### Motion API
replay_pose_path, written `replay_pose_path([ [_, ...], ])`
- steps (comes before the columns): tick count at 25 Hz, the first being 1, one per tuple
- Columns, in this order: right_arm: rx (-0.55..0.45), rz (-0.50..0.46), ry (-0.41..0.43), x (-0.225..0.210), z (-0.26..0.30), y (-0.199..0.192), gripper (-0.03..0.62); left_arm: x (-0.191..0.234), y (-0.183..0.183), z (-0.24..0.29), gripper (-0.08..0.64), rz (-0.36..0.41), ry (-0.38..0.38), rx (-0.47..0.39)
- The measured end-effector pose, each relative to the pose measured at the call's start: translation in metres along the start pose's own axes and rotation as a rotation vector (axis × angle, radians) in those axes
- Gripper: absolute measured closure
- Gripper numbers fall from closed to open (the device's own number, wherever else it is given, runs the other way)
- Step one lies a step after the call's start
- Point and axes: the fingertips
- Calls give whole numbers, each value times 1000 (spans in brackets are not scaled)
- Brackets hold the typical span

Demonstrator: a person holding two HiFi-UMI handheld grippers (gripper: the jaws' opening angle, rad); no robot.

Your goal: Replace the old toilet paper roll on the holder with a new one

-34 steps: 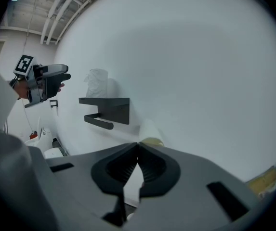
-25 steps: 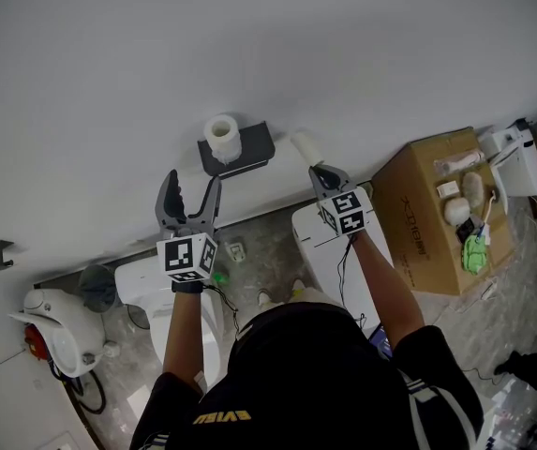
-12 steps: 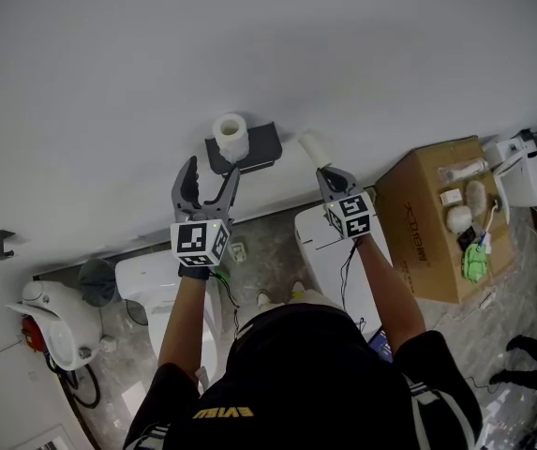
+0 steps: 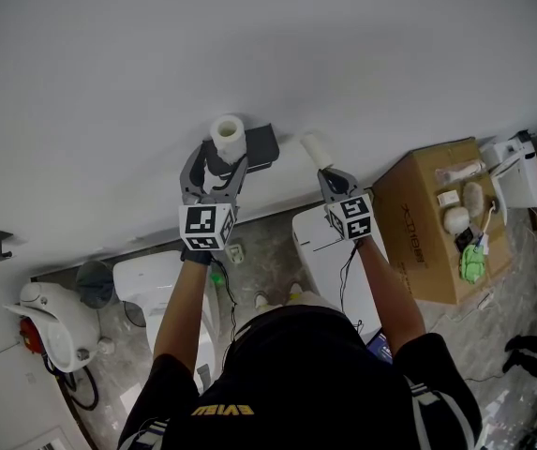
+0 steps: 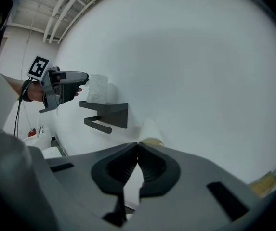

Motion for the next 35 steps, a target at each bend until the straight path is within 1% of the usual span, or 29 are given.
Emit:
replay_pose_path([
  [5,-1,-6,-2,-1,-3,2,594,2,-5,12,190,5,-1,1],
  [15,-10,-12,-13,-6,-9,7,594,3,-10,38,190,40,-8,28],
  [20,-8,-6,-16,-7,-9,6,594,10,-9,39,190,32,11,28],
  [25,-10,-6,-16,-6,-10,6,594,7,-8,39,192,36,7,24],
  [35,-17,-7,-21,-7,-16,8,594,8,-3,39,272,48,34,23],
])
Point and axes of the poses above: the fingertips, and each gripper's own axes: z forward along the fingers, x to its left, y out of its top
